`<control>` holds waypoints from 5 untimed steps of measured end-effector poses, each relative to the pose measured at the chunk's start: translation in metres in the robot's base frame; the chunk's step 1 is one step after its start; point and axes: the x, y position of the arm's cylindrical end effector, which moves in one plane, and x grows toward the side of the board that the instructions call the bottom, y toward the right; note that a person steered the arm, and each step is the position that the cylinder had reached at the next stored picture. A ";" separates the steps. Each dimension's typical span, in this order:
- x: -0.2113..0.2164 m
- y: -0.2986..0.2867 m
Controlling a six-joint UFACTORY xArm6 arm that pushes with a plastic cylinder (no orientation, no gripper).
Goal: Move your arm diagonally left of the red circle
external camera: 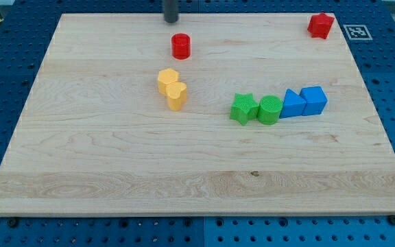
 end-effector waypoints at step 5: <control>0.056 -0.080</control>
